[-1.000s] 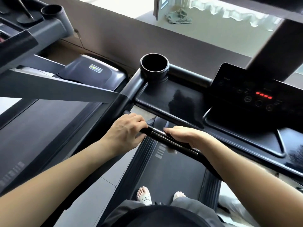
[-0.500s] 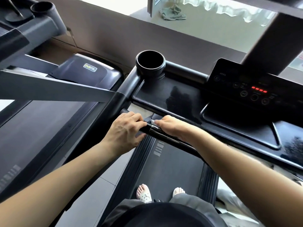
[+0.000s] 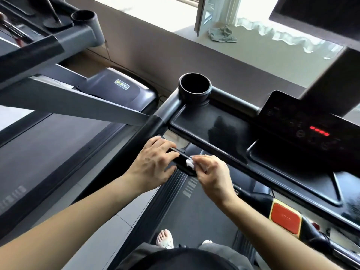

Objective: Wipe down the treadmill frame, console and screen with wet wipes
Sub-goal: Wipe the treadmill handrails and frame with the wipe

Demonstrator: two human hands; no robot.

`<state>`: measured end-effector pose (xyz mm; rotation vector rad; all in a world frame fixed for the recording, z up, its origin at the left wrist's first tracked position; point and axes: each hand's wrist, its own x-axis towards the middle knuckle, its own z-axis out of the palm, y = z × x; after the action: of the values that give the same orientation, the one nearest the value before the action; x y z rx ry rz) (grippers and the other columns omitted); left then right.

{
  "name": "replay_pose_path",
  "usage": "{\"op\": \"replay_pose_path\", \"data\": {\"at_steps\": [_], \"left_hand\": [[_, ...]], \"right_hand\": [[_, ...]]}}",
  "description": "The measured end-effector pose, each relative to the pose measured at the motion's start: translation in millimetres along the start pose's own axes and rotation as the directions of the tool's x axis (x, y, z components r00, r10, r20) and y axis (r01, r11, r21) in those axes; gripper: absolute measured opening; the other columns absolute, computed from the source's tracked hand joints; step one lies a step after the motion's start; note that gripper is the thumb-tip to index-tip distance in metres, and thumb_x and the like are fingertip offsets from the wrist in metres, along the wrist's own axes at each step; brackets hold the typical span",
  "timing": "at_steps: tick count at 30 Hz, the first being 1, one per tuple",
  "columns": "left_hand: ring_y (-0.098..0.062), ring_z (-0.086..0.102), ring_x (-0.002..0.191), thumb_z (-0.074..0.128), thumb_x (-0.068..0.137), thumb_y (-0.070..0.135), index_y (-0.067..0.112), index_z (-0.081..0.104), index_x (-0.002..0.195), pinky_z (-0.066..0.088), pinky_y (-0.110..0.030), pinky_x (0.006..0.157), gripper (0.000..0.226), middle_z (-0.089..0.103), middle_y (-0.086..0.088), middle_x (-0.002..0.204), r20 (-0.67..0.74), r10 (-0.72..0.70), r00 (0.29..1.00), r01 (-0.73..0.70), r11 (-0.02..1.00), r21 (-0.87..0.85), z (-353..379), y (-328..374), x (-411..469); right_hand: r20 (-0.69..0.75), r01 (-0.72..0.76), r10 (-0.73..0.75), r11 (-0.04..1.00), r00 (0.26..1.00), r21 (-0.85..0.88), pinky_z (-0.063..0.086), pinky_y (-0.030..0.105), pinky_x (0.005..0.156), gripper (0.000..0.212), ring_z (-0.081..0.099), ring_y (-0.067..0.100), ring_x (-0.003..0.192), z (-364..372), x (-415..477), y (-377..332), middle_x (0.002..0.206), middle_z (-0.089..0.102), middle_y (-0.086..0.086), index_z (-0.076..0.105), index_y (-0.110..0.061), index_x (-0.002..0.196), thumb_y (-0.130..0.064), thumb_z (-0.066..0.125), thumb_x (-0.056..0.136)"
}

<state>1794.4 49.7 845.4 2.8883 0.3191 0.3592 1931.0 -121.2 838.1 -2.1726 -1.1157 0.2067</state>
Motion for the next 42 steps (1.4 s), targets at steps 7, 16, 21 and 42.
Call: {"op": "replay_pose_path", "data": {"at_steps": [7, 16, 21, 42], "left_hand": [[-0.029, 0.052, 0.126, 0.065, 0.082, 0.030, 0.015, 0.072, 0.104, 0.030, -0.049, 0.118, 0.028, 0.061, -0.010, 0.130, -0.179, -0.230, 0.957, 0.244, 0.968, 0.059, -12.4, -8.7, -20.0], [-0.030, 0.045, 0.139, 0.076, 0.077, 0.031, 0.020, 0.077, 0.092, 0.026, -0.047, 0.120, 0.019, 0.053, -0.015, 0.149, -0.079, -0.335, 0.939, 0.342, 0.934, 0.102, -9.0, -12.6, -29.9], [-0.031, 0.041, 0.141, 0.079, 0.076, 0.036, 0.021, 0.075, 0.093, 0.021, -0.042, 0.117, 0.023, 0.049, -0.015, 0.151, -0.056, -0.338, 0.940, 0.342, 0.931, 0.124, -9.7, -9.0, -30.1], [-0.024, 0.037, 0.141, 0.064, 0.084, 0.046, 0.024, 0.072, 0.089, 0.030, -0.042, 0.116, 0.024, 0.045, -0.005, 0.148, -0.080, -0.281, 0.956, 0.288, 0.953, 0.090, -14.1, -17.8, -31.5]], "right_hand": [[-0.050, 0.087, -0.084, 0.994, 0.995, 0.073, 0.053, 0.035, 0.072, 0.005, 0.060, 0.015, 0.084, -0.7, 4.9, 12.3, 0.086, 0.059, -0.010, 0.081, -0.021, 0.090, -0.020, 0.083, 0.085], [-0.024, 0.270, -0.272, 0.961, 0.962, -0.069, 0.049, 0.033, 0.076, 0.017, 0.054, 0.016, 0.088, -5.0, -1.2, 8.1, 0.094, 0.059, -0.008, 0.076, -0.015, 0.090, -0.025, 0.065, 0.098], [-0.022, 0.146, -0.145, 0.989, 0.989, 0.019, 0.048, 0.038, 0.079, 0.009, 0.056, 0.019, 0.088, 25.7, 24.7, -11.3, 0.089, 0.060, -0.003, 0.068, -0.014, 0.088, -0.012, 0.076, 0.085], [0.049, 0.225, -0.225, 0.974, 0.973, 0.015, 0.049, 0.036, 0.065, 0.021, 0.056, 0.015, 0.073, 12.0, 34.9, -4.3, 0.077, 0.054, -0.009, 0.067, -0.019, 0.069, -0.014, 0.080, 0.085]]}}
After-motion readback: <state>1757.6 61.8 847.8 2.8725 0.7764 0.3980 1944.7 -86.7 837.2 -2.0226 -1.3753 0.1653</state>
